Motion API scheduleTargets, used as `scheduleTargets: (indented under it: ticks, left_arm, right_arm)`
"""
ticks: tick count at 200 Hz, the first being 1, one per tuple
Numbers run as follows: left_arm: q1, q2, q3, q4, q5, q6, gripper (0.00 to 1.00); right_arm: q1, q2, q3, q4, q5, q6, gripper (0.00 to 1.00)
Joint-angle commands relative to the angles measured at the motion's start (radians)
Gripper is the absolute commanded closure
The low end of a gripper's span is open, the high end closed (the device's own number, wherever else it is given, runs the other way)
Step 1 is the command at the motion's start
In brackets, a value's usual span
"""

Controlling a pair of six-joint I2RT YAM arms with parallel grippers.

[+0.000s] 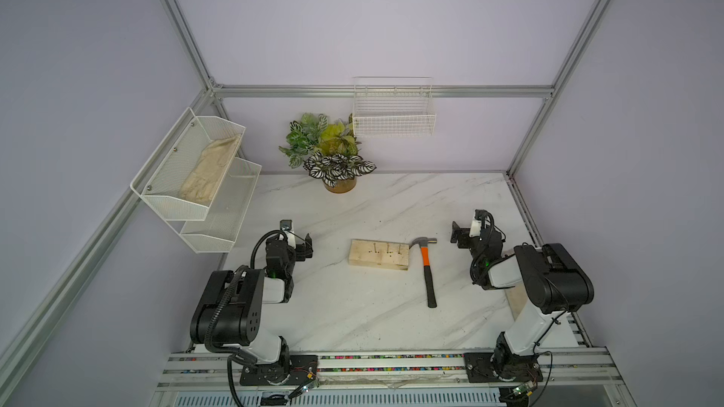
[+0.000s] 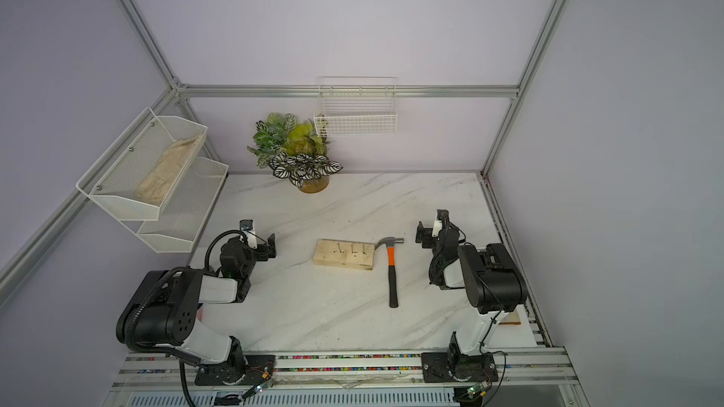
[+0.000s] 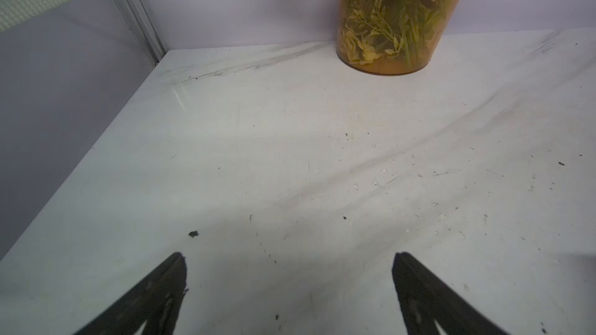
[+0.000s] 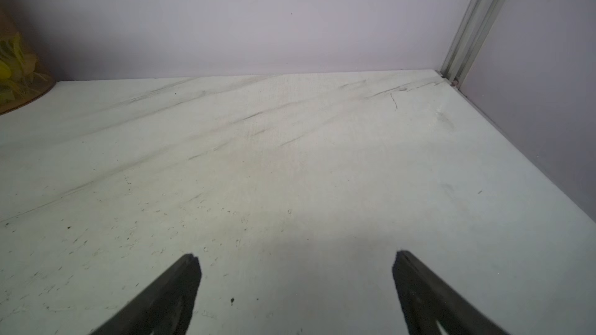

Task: Use a claw hammer to pull out a nail
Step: Pick up the hammer at the center of the board.

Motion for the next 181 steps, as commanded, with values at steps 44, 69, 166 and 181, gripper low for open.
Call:
scheduleTargets:
  ticks: [44, 69, 166, 181]
  left_arm:
    - [0.008, 0.009, 0.040, 0.056, -0.015, -0.020, 0.00]
    - [0.009, 0.008, 0.039, 0.058, -0.005, -0.011, 0.00]
    - [0.000, -0.016, 0.048, 0.031, -0.042, -0.007, 0.00]
    - [-0.043, -0.123, 0.097, -0.145, -0.191, -0.004, 0.00]
  right_arm:
    - [0.001, 0.012, 0.010, 0.052, 0.024, 0.021, 0.03]
    - [0.001, 0.014, 0.011, 0.050, 0.023, 0.021, 0.03]
    - [0.004, -0.025, 0.008, 0.037, 0.152, 0.061, 0.03]
    - [0.007, -0.152, 0.025, -0.099, 0.143, 0.054, 0.03]
